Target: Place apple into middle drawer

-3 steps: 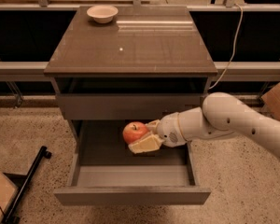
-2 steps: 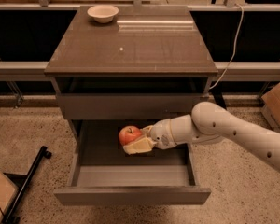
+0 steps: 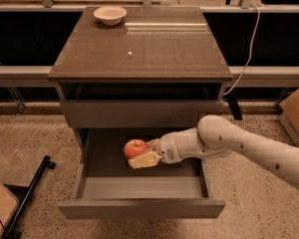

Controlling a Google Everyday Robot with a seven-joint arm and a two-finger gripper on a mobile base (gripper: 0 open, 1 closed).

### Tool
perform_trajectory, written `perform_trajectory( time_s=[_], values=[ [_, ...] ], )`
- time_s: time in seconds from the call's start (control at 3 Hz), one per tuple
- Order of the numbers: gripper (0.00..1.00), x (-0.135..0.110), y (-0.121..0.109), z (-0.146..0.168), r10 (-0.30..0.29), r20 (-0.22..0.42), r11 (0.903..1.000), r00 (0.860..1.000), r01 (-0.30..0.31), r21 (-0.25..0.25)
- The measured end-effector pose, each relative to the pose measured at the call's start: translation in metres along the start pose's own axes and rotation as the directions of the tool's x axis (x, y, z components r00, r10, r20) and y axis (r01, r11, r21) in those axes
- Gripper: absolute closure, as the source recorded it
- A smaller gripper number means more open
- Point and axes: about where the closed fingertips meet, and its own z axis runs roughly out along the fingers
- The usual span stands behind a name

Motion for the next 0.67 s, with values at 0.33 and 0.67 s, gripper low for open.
perform_trajectory(
  time_s=[0.33,0.67],
  values=[
    [1.0,0.019,-0.019,0.033,-0.032,0.013,0.9991,0.999,0.031,0.03],
    [1.0,0.048,-0.048,0.069,-0.026,0.045,0.9997,0.999,0.026,-0.003]
  ],
)
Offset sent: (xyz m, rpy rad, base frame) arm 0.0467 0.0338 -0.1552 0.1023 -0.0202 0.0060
